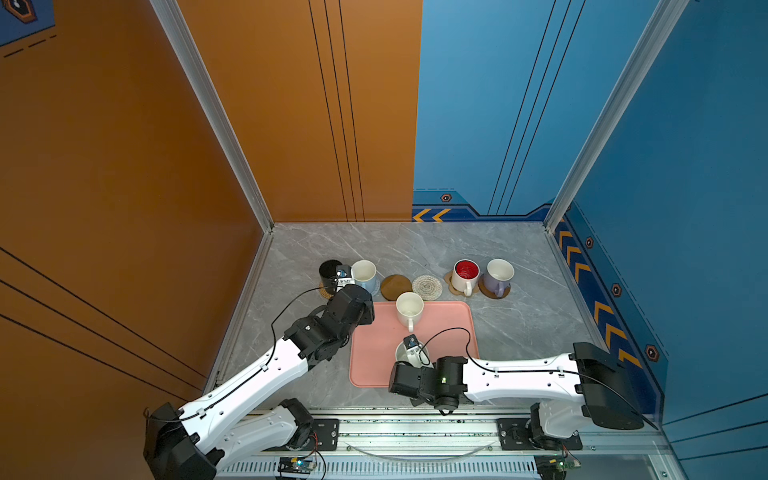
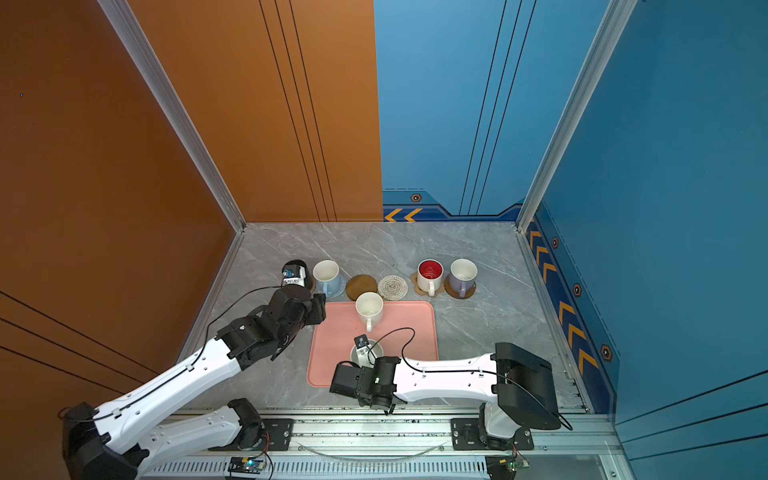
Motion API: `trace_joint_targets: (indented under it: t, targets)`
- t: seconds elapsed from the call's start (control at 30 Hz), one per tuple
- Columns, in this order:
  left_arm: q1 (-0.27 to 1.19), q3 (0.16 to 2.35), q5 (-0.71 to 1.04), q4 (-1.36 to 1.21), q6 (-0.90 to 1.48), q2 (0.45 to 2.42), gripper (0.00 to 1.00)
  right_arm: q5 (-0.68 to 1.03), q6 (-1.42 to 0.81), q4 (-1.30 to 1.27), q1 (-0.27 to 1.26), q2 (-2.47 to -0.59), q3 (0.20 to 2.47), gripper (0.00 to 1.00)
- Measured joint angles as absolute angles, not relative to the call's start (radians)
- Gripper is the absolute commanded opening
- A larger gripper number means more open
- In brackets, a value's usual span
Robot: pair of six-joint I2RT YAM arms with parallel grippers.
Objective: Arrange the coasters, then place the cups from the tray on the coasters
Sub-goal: 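Close the right gripper on the speckled mug rim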
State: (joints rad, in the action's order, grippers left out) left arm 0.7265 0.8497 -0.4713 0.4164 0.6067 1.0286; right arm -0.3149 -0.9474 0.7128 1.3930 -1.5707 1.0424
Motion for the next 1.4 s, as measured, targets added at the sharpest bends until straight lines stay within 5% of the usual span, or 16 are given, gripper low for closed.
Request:
trace_joint_targets:
  t: [0.57,0.87,1.4]
  targets:
    - [0.727,0.850,-0.471,0.416,0.607,1.029,0.64,-0.306,-0.940,0.694,1.385,-1.589,1.042,0.27]
    - [0.727,0.850,-0.471,0.416,0.607,1.029,0.63,-0.304,-0.936,0.689,1.375,-1.592,1.042,0.00]
    - [0.727,0.850,-0.471,0.416,0.607,1.029,0.63,-0.310,-0.912,0.721,1.382,-1.578,1.042,0.00]
